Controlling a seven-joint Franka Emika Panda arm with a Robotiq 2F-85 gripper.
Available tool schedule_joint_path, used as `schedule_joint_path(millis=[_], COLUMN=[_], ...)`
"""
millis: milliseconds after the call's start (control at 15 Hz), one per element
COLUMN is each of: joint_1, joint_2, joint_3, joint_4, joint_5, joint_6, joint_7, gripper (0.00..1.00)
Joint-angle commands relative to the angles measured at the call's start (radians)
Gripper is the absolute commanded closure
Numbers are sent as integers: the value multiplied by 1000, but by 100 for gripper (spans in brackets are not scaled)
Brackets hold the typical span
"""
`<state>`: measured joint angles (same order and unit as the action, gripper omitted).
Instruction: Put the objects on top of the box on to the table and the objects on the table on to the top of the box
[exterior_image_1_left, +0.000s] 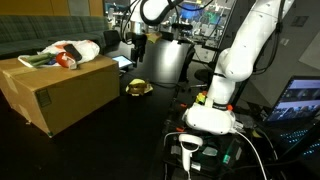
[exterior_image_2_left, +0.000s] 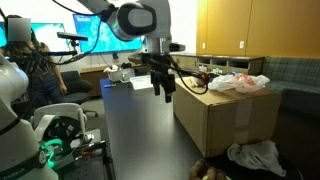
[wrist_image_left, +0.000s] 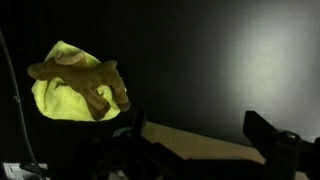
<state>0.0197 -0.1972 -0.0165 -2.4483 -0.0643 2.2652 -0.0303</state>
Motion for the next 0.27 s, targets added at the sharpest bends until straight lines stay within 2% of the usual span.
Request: schedule_joint_path(millis=[0,200], joint_1=[-12,-11], joint_2=[-11,-2], joint_3=[3,7], joint_4=[-32,-19], joint_5=[2,2], joint_6=[11,10], joint_7=[-3,-2], gripper=[0,0])
